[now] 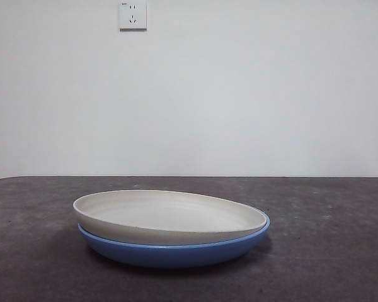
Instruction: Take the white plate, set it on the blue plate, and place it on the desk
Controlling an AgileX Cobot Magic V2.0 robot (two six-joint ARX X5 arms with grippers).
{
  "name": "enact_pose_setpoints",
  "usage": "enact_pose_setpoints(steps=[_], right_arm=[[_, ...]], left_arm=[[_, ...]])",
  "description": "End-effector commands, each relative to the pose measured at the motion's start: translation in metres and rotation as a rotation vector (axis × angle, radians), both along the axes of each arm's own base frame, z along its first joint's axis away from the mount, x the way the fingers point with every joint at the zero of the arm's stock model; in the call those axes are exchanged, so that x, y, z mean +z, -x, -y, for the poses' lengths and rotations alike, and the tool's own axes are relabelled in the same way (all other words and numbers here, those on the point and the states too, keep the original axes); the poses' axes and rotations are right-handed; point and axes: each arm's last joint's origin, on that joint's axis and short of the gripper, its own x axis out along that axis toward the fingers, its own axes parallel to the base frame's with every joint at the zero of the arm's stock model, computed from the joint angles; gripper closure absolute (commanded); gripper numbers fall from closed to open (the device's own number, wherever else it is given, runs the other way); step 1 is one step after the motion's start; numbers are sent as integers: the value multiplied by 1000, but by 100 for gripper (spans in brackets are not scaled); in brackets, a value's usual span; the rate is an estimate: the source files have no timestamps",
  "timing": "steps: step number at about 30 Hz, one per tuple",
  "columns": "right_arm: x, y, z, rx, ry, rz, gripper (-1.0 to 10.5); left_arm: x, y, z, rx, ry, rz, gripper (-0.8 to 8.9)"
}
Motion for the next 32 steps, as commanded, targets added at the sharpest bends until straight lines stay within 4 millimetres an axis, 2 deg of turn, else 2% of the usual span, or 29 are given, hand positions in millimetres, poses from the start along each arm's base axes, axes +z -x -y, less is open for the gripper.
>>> enact_pose_setpoints(steps=[1, 29, 32], right_arm=[[6, 1, 0, 8, -1, 27, 935], [5, 1, 2, -22, 2, 29, 935], [0, -1, 5, -61, 51, 107, 935]], left_arm=[[-7, -1, 0, 0, -3, -21, 794], [-7, -1, 0, 0, -3, -18, 794], [-7, -1, 0, 0, -3, -18, 794]])
